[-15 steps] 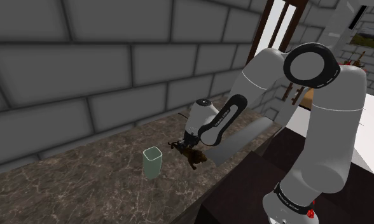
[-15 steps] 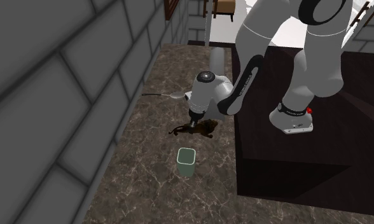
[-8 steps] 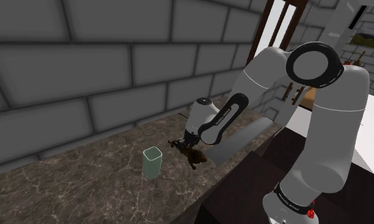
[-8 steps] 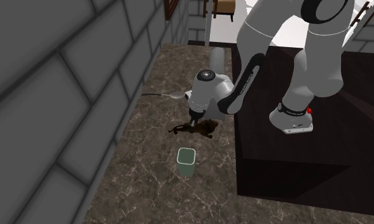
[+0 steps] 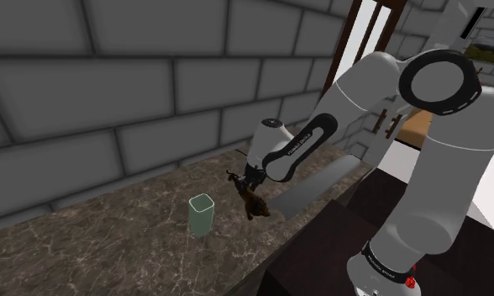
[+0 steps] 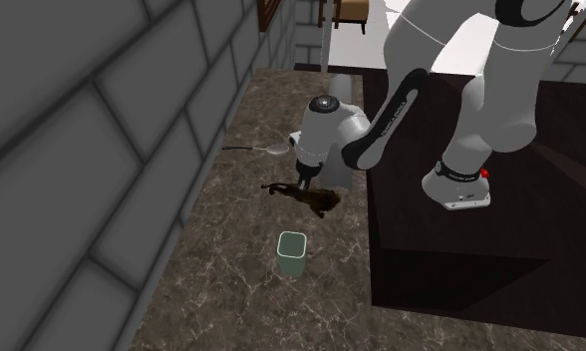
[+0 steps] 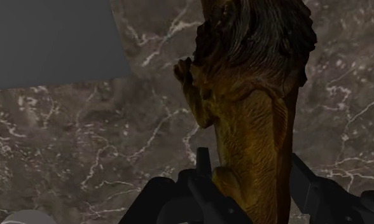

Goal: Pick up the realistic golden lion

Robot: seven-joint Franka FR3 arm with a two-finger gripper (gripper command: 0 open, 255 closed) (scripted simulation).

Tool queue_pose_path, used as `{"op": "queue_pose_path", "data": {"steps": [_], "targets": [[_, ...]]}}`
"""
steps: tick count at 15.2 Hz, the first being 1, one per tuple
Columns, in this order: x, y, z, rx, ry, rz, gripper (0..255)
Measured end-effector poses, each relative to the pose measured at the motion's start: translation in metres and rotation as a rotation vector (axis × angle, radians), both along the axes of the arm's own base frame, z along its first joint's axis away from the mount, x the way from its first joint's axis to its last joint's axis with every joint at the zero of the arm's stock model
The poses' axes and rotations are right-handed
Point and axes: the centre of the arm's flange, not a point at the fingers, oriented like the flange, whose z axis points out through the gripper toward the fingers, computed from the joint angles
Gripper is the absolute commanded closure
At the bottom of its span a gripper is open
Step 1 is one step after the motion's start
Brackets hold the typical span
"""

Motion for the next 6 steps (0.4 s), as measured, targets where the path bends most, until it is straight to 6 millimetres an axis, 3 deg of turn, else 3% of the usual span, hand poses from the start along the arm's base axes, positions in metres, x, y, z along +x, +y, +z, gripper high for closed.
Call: {"op": "queue_pose_path", "data": {"steps": [6], "targets": [[-0.001, 0.0, 0.028, 0.0, 0.0, 0.0, 255]]}}
